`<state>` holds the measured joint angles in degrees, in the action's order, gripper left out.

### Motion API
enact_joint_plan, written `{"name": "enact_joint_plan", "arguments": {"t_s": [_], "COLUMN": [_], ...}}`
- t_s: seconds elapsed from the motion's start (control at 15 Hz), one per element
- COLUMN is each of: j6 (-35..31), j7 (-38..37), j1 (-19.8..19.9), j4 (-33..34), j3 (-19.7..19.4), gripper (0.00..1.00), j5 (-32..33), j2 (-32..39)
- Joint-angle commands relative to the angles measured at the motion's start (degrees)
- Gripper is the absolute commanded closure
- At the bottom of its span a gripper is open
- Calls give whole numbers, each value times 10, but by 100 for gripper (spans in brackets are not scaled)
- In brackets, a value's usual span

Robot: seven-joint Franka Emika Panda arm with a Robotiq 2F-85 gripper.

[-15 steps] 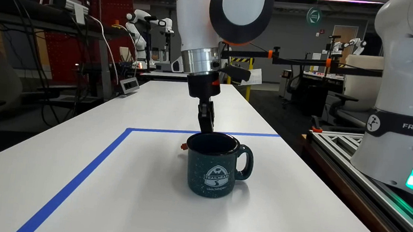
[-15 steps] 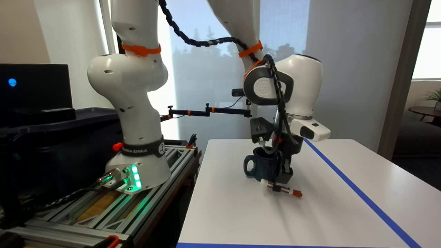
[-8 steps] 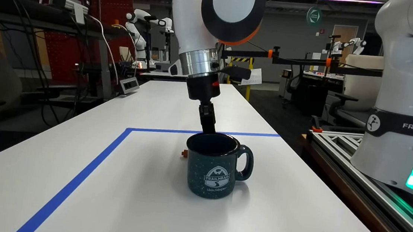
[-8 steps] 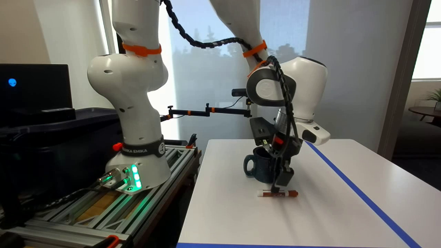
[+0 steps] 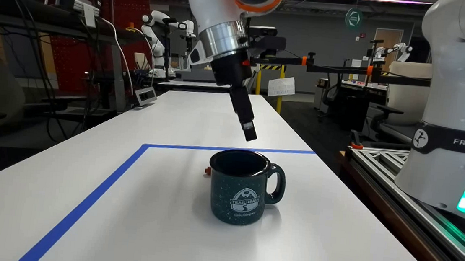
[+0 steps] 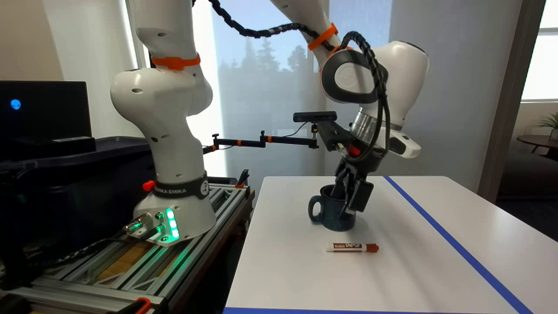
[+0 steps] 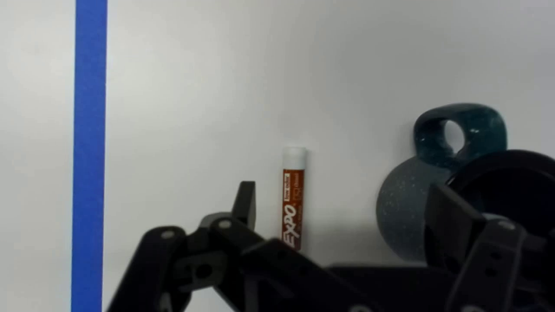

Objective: Remove the marker from the mug cup and place it on the table

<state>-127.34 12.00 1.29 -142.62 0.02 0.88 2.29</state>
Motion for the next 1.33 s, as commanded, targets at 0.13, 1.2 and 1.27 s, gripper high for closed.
{"name": "enact_joint_plan", "arguments": {"t_s": [0.13,1.2,1.27], "j6": [75,-63,-63], "j7": [-27,-104,-105], "j1": [-26,-62,-62], "j4": [4,-22,-23], "j3": [20,54,54], "gripper": [0,0,0], "j5": [2,3,3], "j2": [-63,-74,-74]}}
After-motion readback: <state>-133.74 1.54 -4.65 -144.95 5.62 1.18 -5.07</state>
